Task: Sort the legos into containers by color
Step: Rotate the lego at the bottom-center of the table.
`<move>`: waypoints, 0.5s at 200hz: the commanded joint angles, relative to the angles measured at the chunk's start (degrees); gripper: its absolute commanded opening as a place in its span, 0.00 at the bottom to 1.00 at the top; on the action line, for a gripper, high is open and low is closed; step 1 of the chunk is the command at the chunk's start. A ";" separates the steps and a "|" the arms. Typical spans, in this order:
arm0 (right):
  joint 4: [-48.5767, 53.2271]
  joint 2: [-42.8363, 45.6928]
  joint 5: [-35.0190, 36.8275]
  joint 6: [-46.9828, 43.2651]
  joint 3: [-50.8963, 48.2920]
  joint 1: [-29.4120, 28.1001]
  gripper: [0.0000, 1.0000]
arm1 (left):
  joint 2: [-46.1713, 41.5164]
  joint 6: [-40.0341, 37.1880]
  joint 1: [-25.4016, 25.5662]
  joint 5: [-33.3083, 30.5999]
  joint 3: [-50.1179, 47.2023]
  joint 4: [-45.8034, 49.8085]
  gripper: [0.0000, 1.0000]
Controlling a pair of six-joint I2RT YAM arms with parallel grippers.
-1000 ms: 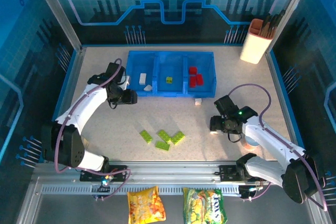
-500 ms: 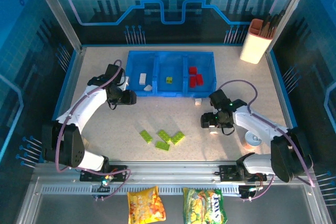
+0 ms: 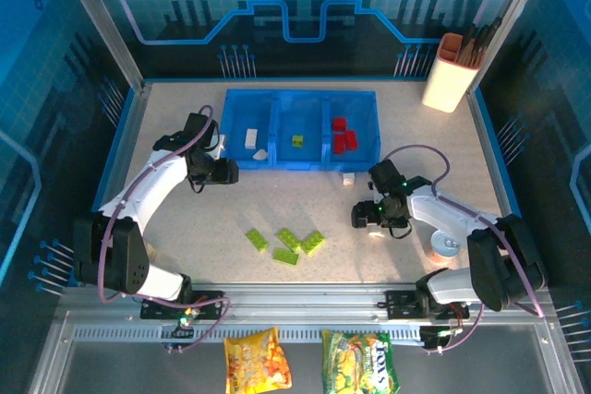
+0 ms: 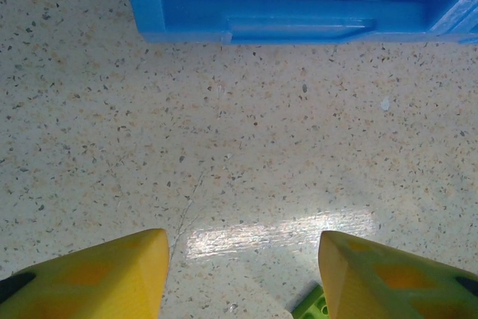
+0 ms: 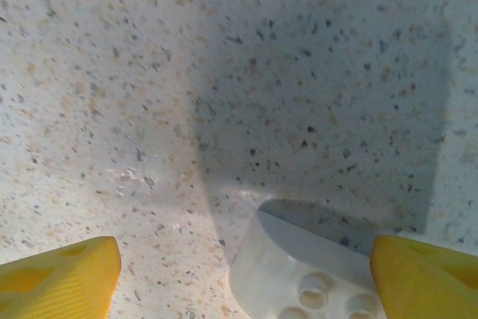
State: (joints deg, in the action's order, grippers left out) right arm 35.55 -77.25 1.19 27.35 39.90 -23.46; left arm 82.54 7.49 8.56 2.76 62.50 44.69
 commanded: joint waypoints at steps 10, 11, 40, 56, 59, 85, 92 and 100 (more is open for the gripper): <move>3.39 2.83 0.45 3.54 -0.79 0.46 0.89 | 0.07 -0.45 -0.78 -0.04 -0.47 0.34 0.56; 3.47 2.91 0.42 3.61 -0.79 0.40 0.89 | 0.07 -0.45 -0.76 -0.04 -0.46 0.37 0.56; 5.14 4.91 0.38 6.13 -1.40 -1.84 0.90 | -0.17 -0.33 -1.15 0.22 -0.36 0.31 0.56; 5.77 5.30 1.28 8.50 -1.66 -3.88 0.90 | -0.18 -0.36 -1.26 0.44 -0.39 0.40 0.56; 5.81 5.27 1.41 8.92 -1.67 -4.35 0.90 | -0.28 -0.37 -1.26 0.55 -0.37 0.40 0.56; 7.26 4.67 3.99 11.67 -1.53 -8.39 0.90 | -0.53 -0.36 -1.26 0.78 -0.37 0.38 0.56; 7.63 4.32 4.76 12.24 -1.44 -9.45 0.89 | -0.54 -0.31 -1.26 0.80 -0.45 0.38 0.56; 8.16 3.99 5.59 12.86 -1.32 -10.46 0.89 | -0.58 -0.30 -1.27 0.84 -0.53 0.36 0.56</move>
State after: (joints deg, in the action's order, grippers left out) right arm 40.25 -72.71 3.46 36.12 39.07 -31.05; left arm 82.54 7.49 7.86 2.79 62.50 44.69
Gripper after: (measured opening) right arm 0.895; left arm 0.564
